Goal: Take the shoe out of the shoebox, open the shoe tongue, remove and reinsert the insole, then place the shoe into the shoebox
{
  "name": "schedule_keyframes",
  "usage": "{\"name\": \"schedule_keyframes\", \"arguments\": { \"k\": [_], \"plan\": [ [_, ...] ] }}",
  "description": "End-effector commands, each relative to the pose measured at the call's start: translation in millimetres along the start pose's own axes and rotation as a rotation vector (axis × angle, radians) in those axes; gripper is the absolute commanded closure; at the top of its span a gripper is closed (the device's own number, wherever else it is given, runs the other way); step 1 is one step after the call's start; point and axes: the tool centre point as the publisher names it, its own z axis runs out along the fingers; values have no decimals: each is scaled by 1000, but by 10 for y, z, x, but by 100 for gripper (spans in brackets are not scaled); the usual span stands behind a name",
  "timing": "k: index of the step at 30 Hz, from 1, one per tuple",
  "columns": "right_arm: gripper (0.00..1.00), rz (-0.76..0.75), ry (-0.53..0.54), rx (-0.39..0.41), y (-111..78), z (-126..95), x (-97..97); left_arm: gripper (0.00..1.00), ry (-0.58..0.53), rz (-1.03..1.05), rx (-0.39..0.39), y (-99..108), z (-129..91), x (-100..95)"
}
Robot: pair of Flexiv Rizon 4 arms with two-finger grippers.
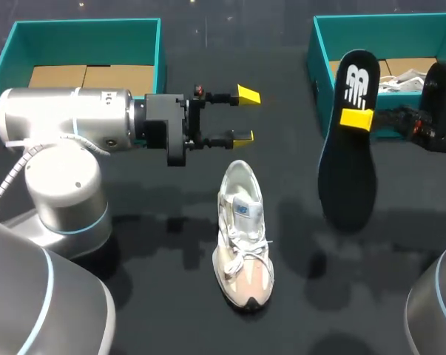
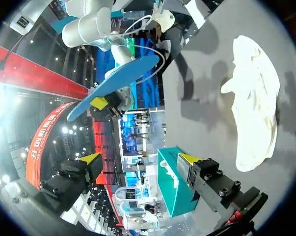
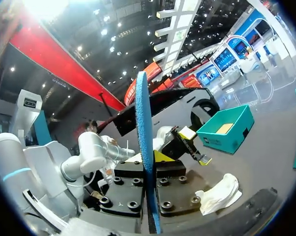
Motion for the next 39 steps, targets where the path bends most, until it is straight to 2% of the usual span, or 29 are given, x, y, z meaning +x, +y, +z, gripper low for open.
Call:
{"name": "schedule_keyframes", "arguments": {
  "k": [1,2,3,14,18,24,36,39],
  "plan": [
    [100,105,50,-4,166,3,-407,0,1,2,-1,2,18,1],
    [100,154,71,-39,192,-14,-508,0,1,2,-1,2,18,1],
    [100,173,50,-21,207,-21,-560,0,1,2,-1,2,18,1],
    [100,173,50,-21,207,-21,-560,0,4,8,-1,-4,45,10],
    [100,324,30,-53,239,46,-766,0,8,18,11,-36,133,-5],
    [100,431,15,-62,266,117,-1006,0,33,53,-7,-64,228,-103],
    [100,432,6,-47,263,116,-1012,0,45,39,1,-80,278,-73],
    [100,563,-10,-31,289,183,-1208,0,62,43,5,-107,347,-58]
  ]
}}
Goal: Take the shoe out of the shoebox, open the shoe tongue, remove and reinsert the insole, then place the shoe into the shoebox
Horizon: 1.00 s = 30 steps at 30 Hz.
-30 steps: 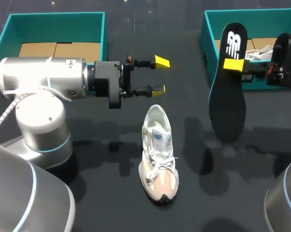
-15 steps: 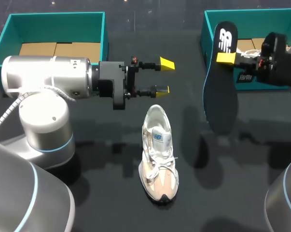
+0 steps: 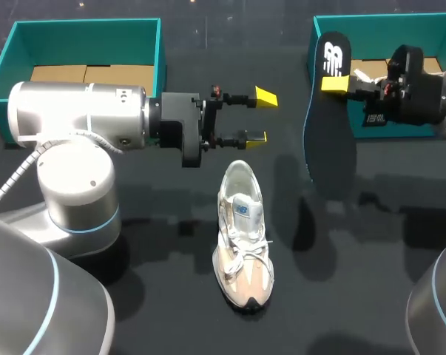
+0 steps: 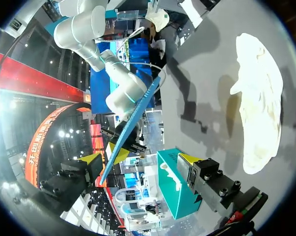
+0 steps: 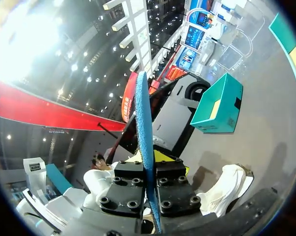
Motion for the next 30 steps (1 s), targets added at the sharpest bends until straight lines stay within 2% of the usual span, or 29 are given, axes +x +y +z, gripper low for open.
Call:
{"name": "schedule_keyframes", "arguments": {
  "k": [1,7,9,19,20,22,23,28,30],
  "plan": [
    [100,127,2,26,109,108,-188,0,30,6,-5,-4,134,-2],
    [100,301,-93,83,203,198,-373,0,59,6,-28,11,194,4],
    [100,267,-95,66,181,162,-313,0,66,13,-46,13,197,0],
    [100,267,-95,66,181,162,-313,0,61,-4,-39,18,223,15],
    [100,310,-113,68,187,181,-353,0,61,-5,-39,22,240,20],
    [100,391,-148,76,188,224,-440,25,54,-23,-34,35,271,29],
    [100,407,-148,70,181,239,-475,30,52,-30,-40,46,285,33],
    [100,521,-191,58,96,328,-608,31,59,-54,-57,90,348,101],
    [100,527,-194,53,73,361,-636,36,63,-62,-60,102,369,132]
  ]
}}
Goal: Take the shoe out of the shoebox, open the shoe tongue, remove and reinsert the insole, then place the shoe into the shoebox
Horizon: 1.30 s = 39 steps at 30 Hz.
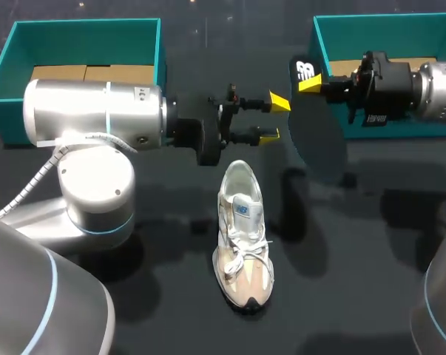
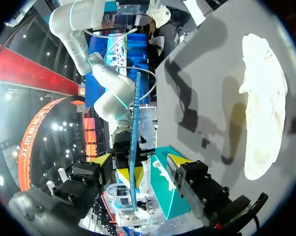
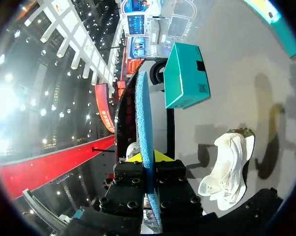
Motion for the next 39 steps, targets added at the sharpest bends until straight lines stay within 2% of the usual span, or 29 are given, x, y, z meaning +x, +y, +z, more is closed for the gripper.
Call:
{"name": "schedule_keyframes", "arguments": {
  "k": [1,18,23,27,31,36,39],
  "plan": [
    [100,13,-4,-7,-10,134,-52,39,8,-7,-14,20,154,45],
    [100,26,-4,-20,-7,289,-179,59,12,2,-19,32,241,42],
    [100,21,4,-19,-8,298,-181,71,16,12,-33,38,251,38],
    [100,21,3,-17,-8,297,-178,76,21,18,-39,39,256,45],
    [100,20,5,-13,-6,295,-176,88,23,20,-43,47,257,53],
    [100,17,7,-11,-4,291,-172,87,27,21,-46,56,256,65],
    [100,17,8,-9,-7,289,-171,94,30,21,-46,60,265,80]
  ]
}}
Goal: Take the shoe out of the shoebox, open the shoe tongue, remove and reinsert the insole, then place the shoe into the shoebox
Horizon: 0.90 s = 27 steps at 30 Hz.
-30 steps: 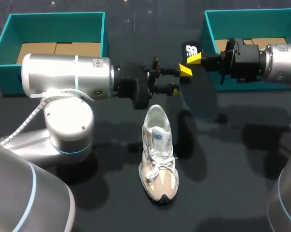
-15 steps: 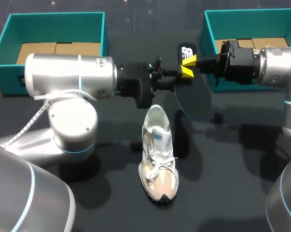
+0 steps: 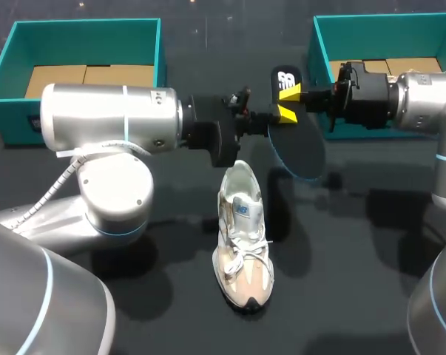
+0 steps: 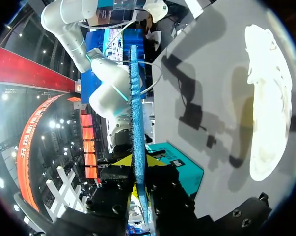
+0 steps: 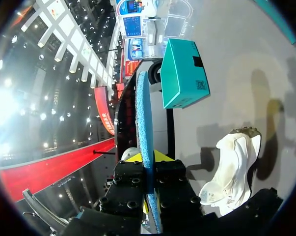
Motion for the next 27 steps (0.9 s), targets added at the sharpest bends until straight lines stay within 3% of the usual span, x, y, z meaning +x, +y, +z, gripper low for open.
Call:
{"name": "schedule_keyframes", "arguments": {
  "k": [1,6,7,8,9,10,21,22,23,24,27],
  "plan": [
    [100,2,-1,4,-1,1,-3,100,5,1,-4,-2,58,10],
    [100,-2,11,1,-7,3,-5,100,6,1,-2,-4,62,18],
    [95,-1,15,2,-7,3,-5,100,5,2,-2,-6,54,17],
    [57,-5,20,2,-8,2,-6,100,3,1,-1,-6,44,14],
    [6,-13,31,1,-9,1,-9,100,3,2,0,-8,30,12],
    [0,-14,33,2,-10,-4,-5,100,2,2,1,-9,14,11],
    [0,-89,50,48,-152,-327,22,100,25,-110,8,38,-410,51],
    [0,-82,43,56,-172,-368,23,100,24,-166,20,43,-459,42],
    [0,-71,21,49,-191,-407,28,100,8,-280,98,66,-519,21],
    [0,-71,21,49,-191,-407,28,100,15,-364,126,88,-578,0],
    [0,-71,21,49,-191,-407,28,100,29,-435,154,101,-689,-44]
  ]
}}
